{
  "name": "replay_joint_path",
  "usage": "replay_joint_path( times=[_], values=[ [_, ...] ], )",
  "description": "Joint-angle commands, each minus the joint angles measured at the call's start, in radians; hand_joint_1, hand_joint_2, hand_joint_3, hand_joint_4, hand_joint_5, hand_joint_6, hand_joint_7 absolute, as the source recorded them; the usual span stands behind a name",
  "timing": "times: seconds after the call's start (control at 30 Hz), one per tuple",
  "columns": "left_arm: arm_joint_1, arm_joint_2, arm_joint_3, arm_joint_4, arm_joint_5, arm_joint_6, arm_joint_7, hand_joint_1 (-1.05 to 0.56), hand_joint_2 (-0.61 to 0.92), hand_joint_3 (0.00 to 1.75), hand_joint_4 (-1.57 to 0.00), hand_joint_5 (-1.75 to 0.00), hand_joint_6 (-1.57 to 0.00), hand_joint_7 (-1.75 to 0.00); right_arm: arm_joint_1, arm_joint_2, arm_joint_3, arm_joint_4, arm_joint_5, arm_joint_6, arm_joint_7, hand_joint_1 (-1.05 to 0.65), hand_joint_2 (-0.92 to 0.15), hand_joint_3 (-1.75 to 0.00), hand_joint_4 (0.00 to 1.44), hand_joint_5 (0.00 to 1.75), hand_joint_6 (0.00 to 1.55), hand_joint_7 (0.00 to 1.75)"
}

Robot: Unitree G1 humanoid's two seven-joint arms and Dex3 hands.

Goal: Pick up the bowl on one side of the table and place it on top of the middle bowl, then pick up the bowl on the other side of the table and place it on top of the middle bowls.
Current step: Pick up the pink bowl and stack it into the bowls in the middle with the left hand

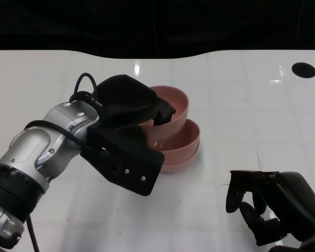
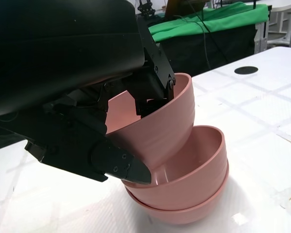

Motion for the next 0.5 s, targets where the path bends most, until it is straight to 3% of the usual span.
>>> replay_joint_path(
  times=[0.03, 0.13, 0.37, 0.5],
  values=[
    [-0.033, -0.004, -0.011, 0.02, -0.002, -0.019, -0.01, -0.24, 0.87, 0.2, -0.82, -1.75, -0.78, -1.4, 0.0, 0.0, -0.001, -0.008, 0.003, 0.0, -0.004, -0.08, -0.17, -1.54, 0.96, 1.75, 0.87, 1.42],
    [-0.04, -0.013, -0.016, 0.035, -0.002, -0.028, -0.013, -0.25, 0.88, 0.22, -0.83, -1.75, -0.78, -1.38, 0.001, 0.002, 0.0, -0.011, 0.001, 0.002, -0.006, -0.08, -0.17, -1.54, 0.96, 1.75, 0.87, 1.42],
    [-0.056, -0.03, -0.027, 0.072, -0.003, -0.045, -0.007, -0.25, 0.85, 0.32, -0.88, -1.75, -0.67, -1.68, 0.0, 0.004, 0.003, -0.013, -0.001, 0.003, -0.004, -0.08, -0.17, -1.55, 0.95, 1.75, 0.86, 1.42],
    [-0.063, -0.041, -0.033, 0.093, 0.001, -0.05, -0.007, -0.25, 0.85, 0.32, -0.88, -1.75, -0.7, -1.57, -0.001, 0.004, 0.004, -0.013, -0.003, 0.002, -0.008, -0.07, -0.17, -1.54, 0.95, 1.75, 0.86, 1.42]
  ],
)
